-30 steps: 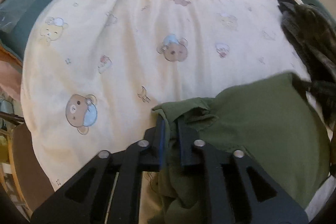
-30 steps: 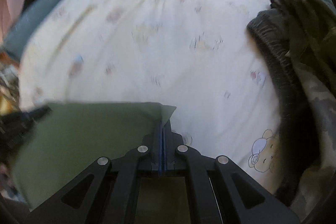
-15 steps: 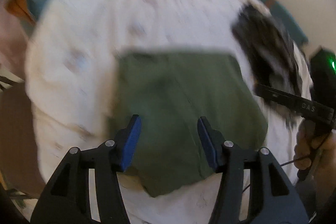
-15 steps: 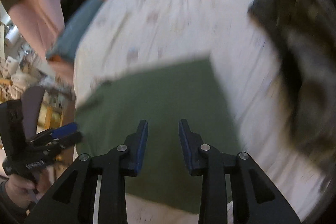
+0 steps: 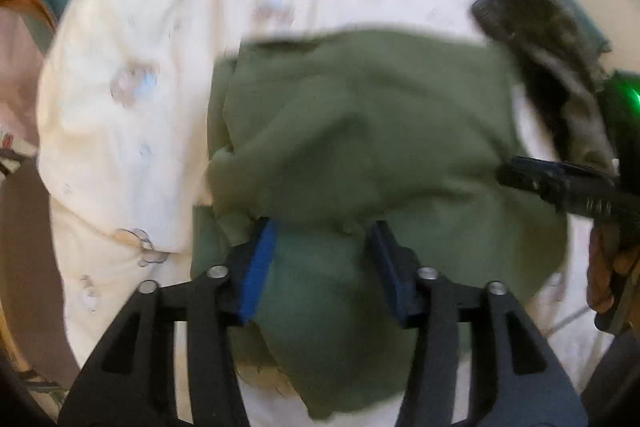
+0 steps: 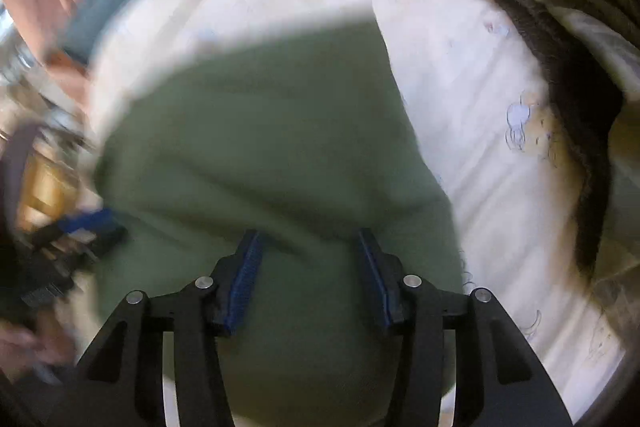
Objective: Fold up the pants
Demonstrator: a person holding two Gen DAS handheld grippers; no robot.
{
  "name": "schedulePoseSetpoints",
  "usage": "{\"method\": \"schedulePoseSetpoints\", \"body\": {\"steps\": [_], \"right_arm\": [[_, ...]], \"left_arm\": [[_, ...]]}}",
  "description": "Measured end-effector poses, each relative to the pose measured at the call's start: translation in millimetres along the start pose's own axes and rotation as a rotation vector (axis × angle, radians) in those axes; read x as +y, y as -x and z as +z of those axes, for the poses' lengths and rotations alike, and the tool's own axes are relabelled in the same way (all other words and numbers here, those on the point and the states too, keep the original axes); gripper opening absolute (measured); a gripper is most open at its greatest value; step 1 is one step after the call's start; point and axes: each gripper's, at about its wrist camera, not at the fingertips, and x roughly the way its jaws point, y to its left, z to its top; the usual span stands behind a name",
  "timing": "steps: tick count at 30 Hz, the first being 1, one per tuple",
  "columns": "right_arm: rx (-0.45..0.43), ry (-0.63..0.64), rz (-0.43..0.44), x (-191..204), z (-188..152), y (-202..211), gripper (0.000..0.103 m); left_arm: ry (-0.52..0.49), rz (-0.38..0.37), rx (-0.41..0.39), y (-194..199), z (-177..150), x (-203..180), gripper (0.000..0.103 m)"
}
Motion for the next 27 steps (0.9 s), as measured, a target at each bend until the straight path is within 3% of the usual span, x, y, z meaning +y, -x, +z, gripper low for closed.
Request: {"method": "schedulePoseSetpoints", "body": {"steps": [2, 4, 7, 9, 12, 15, 17, 21, 23, 25, 27], "right_arm": [[-0.086, 0.008, 0.039, 6.7, 11.4, 24.9, 0.052], [-0.122, 0.016, 0.02, 9.2, 31.1, 32.1, 0.052], [-0.07, -0.026, -0.014, -2.5, 59.8, 7.4, 0.052], [0.014, -0.052, -0.016, -8.4, 68.9, -21.5, 0.052], [0.153, -0.049, -0.1, -11.0, 74.4, -72.9, 0.052], [0.163, -0.039, -0.143, -11.3, 76.9, -92.5, 0.055], [0.146, -0.064, -0.148, -13.1, 75.4, -93.1, 0.055], [0.106, -0.046, -0.136, -5.8, 74.1, -70.0, 0.055], [0.025, -0.081, -0.035, -1.3, 63.5, -30.8, 0.056], [0.009, -0.065, 0.029, 9.5, 45.0, -2.6, 0.056], [0.032, 0.007, 0.017, 25.3, 21.8, 18.9, 0.056]], "left_arm": [[-0.008, -0.041, -0.118, 27.4, 6.6, -5.0, 0.063], [-0.012, -0.036, -0.175, 33.2, 23.1, -5.6, 0.063], [0.042, -0.001, -0.088, 1.7, 52.0, 8.2, 0.063], [0.075, 0.039, -0.002, -27.0, 64.9, 19.3, 0.062], [0.102, 0.051, 0.101, -64.5, 70.1, 31.5, 0.066], [0.159, 0.025, 0.148, -89.4, 67.1, 43.7, 0.084], [0.184, 0.008, 0.146, -94.7, 61.9, 47.9, 0.088], [0.157, 0.049, 0.096, -68.3, 60.7, 35.9, 0.085], [0.196, -0.002, 0.065, -36.3, 60.3, 31.2, 0.083], [0.181, -0.038, 0.027, -3.6, 53.3, 19.8, 0.083], [0.095, -0.049, 0.023, 25.3, 37.5, -3.7, 0.083]]}}
